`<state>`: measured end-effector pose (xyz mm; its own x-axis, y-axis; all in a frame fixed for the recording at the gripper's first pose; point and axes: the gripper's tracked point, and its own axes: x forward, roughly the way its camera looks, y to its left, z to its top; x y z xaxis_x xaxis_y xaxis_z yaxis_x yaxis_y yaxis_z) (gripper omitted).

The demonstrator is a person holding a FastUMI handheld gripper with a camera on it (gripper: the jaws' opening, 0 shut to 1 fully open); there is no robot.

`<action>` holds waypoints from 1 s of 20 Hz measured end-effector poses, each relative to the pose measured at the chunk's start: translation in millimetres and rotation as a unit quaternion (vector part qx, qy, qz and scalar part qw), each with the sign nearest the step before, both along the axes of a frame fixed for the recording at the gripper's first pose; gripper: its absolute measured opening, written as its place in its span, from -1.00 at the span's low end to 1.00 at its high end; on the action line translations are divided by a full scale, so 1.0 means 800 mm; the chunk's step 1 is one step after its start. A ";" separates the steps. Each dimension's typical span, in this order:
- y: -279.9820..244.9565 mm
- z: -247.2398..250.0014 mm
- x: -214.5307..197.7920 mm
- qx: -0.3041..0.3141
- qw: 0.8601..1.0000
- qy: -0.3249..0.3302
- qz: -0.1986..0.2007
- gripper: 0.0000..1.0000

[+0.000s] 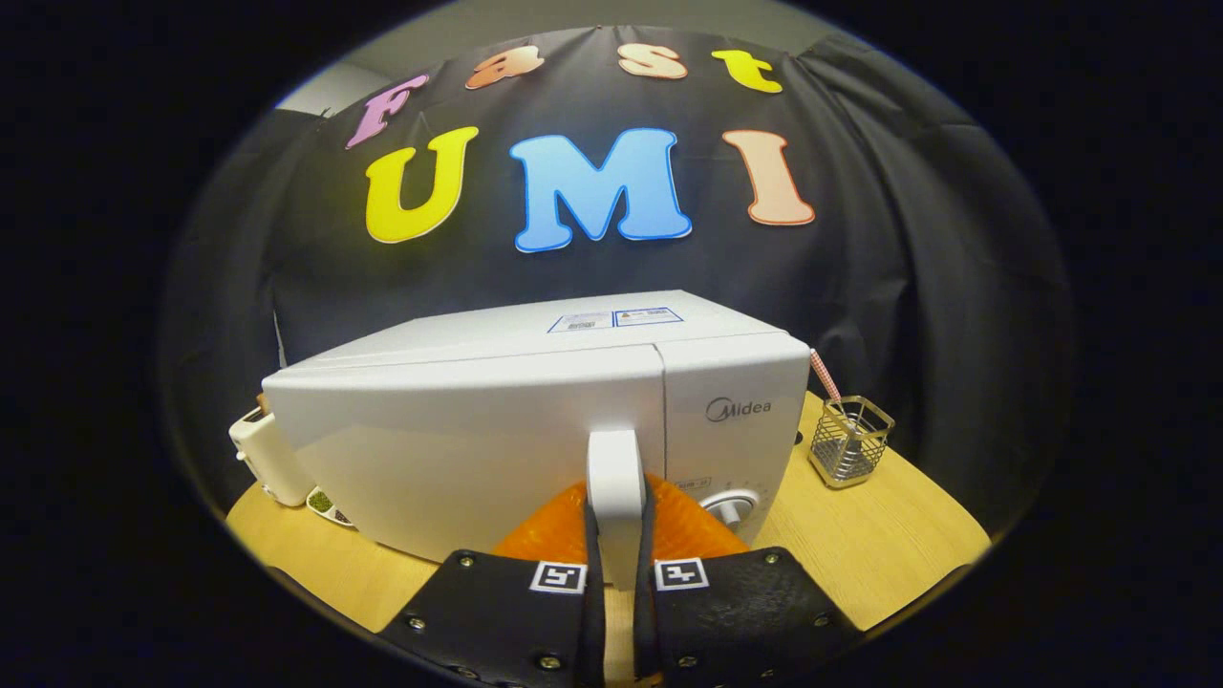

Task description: Open the microwave, put the food inside, and close the microwave door.

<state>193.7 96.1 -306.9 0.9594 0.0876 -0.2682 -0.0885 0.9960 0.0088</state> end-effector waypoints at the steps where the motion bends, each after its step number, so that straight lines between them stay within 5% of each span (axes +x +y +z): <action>1: -0.001 0.003 -0.002 -0.016 1.000 -0.002 0.004 -0.77; 10: -0.003 0.010 -0.016 -0.024 1.000 0.002 0.017 -0.76; 15: -0.005 0.015 -0.043 -0.020 1.000 -0.007 -0.010 -0.76; 18: 0.000 -0.005 -0.062 -0.049 0.999 -0.001 0.009 -0.99; 20: -0.015 -0.018 -0.064 -0.057 0.998 0.019 -0.025 -0.98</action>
